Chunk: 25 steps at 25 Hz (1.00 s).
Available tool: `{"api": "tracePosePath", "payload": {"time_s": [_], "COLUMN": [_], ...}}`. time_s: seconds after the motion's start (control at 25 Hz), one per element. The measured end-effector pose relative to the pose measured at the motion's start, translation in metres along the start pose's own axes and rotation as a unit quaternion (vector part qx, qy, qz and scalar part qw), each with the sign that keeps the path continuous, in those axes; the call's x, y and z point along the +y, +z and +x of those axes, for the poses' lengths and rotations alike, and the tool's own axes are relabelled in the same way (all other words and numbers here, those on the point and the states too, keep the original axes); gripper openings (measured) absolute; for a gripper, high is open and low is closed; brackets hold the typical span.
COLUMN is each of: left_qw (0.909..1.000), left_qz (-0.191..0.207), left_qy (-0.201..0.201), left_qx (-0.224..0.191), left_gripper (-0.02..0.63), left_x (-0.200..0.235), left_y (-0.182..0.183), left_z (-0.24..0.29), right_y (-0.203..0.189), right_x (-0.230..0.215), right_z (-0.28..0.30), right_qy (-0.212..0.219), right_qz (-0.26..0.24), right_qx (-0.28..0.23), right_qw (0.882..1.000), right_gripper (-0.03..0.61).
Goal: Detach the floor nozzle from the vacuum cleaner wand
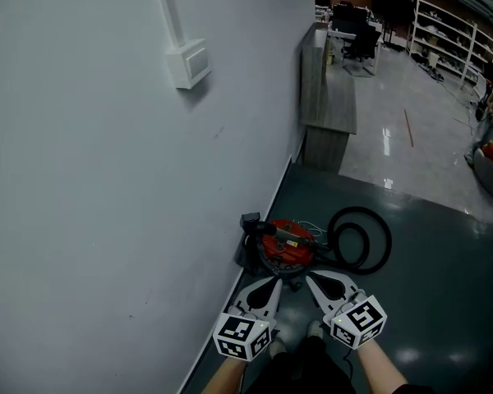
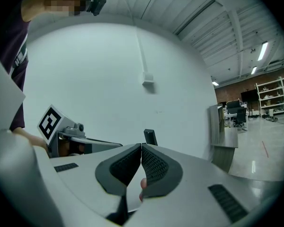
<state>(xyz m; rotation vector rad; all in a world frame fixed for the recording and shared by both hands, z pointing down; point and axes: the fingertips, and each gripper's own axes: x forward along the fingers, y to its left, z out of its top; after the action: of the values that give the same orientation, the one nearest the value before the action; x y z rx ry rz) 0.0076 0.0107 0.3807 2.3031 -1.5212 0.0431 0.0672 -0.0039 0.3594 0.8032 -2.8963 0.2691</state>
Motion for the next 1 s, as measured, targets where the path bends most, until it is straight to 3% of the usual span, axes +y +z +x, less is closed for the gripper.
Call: {"api": "tracePosePath", "payload": {"time_s": [0.4, 1.0], "left_qw": [0.9994, 0.9912], "left_qz": [-0.018, -0.069], "left_qy": [0.030, 0.113], "left_qx": [0.003, -0.002], "left_gripper": [0.005, 0.005], "left_x": [0.024, 0.063], "left_y": [-0.013, -0.032], "left_z": [0.027, 0.075], "right_y": [-0.013, -0.021], "right_x": [-0.030, -0.080], "right_z": [0.032, 0.085], "right_qy": [0.028, 0.107], "right_qz": [0.001, -0.021], "right_qx": [0.012, 0.036], "right_qw": [1.000, 0.993], "right_gripper": [0.018, 0.020]}}
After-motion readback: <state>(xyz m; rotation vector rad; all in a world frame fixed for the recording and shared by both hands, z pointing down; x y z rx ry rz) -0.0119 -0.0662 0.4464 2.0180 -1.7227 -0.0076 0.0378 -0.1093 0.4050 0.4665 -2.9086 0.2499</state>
